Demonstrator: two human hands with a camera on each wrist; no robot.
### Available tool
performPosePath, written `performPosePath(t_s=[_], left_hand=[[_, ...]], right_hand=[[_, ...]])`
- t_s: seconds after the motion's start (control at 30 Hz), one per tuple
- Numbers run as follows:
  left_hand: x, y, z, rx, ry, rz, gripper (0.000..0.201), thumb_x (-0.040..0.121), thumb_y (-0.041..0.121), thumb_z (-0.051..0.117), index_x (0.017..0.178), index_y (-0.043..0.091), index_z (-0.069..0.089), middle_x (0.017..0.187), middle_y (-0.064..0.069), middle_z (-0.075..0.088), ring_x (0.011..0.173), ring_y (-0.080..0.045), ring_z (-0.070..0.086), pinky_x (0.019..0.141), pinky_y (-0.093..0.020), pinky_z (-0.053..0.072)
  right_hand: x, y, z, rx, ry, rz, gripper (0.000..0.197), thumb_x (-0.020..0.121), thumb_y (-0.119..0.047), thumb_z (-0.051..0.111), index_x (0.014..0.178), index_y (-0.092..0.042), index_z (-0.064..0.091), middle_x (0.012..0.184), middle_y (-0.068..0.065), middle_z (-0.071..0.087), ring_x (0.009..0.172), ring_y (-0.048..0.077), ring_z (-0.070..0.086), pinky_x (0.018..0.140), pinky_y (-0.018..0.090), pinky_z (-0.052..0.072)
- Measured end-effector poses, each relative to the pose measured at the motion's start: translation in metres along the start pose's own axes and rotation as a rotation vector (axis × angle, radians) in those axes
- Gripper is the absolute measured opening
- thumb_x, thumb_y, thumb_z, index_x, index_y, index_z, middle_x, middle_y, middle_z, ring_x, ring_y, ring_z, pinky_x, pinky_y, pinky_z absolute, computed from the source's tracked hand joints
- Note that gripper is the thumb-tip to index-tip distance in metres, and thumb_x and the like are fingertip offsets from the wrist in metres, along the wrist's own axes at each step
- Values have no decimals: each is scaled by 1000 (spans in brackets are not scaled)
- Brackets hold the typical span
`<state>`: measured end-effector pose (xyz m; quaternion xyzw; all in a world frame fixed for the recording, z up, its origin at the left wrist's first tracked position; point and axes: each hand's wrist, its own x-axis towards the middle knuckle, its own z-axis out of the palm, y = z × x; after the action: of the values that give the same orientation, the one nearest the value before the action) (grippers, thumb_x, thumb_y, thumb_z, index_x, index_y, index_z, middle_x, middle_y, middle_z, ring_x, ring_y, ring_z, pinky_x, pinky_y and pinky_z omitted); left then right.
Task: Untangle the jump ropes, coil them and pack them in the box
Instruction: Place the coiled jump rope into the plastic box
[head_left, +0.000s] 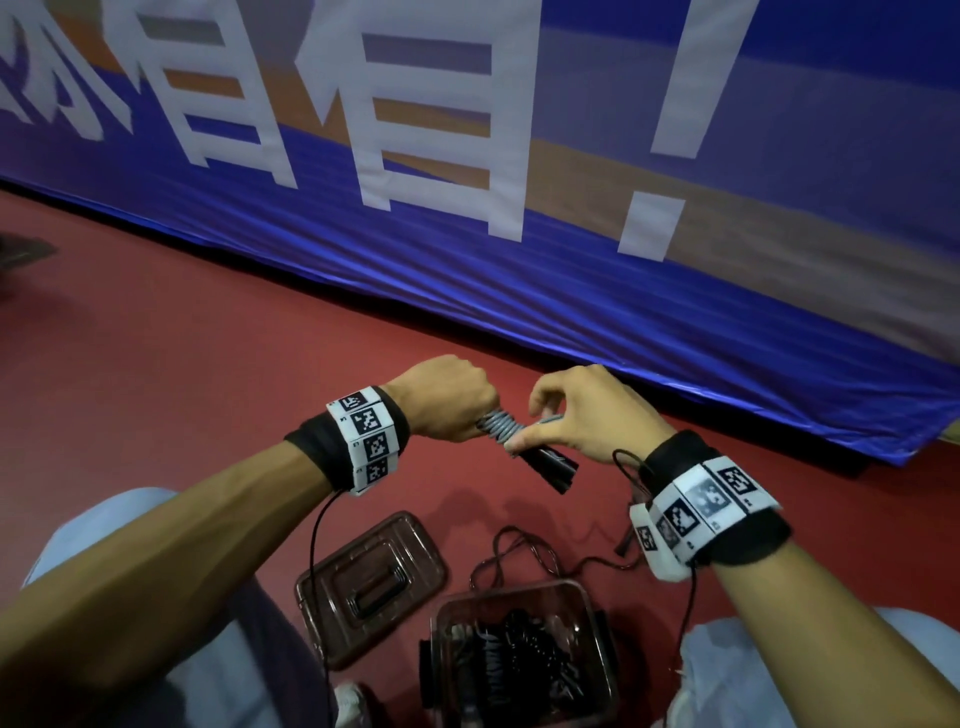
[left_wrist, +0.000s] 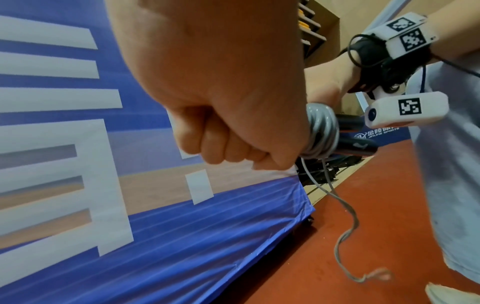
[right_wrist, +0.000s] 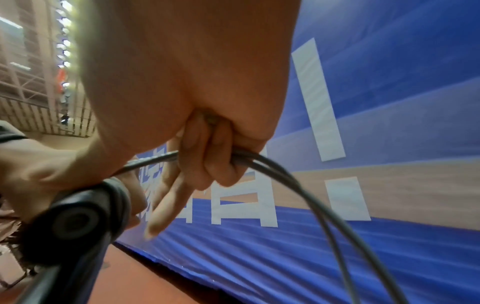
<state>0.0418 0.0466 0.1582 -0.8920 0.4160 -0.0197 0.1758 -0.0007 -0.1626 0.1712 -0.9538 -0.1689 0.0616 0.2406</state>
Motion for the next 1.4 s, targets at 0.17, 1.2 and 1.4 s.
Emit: performPosePath(t_s=[0.17,1.2,1.4], left_hand=[[-5,-6,-7,107,104,93,17,87,31,60,80,16,61,68,-4,68,59,-34,65,52,-32,35],[-13,11,-23,-860,497,-591,15,70,27,54,65,13,55,56,-3,58,57,-33,56,51,-40,44],[-4,17,-13,-553,233,-793,22,89,36,58,79,17,51,77,-3,58,71,-33,57,63,-34,40]], right_hand=[[6,1,11,330,-282,-78,46,71,-74,77,77,-29,78,62,9,58,60,19,42,63,34,35],[3,-40,12,1550,-118,92,47,104,-45,38,83,-8,55,55,1,44,29,3,17,37,18,13],[18,-41,38,1651,19,439,42,113,-31,29,85,-8,51,54,1,45,29,4,19,30,17,16]])
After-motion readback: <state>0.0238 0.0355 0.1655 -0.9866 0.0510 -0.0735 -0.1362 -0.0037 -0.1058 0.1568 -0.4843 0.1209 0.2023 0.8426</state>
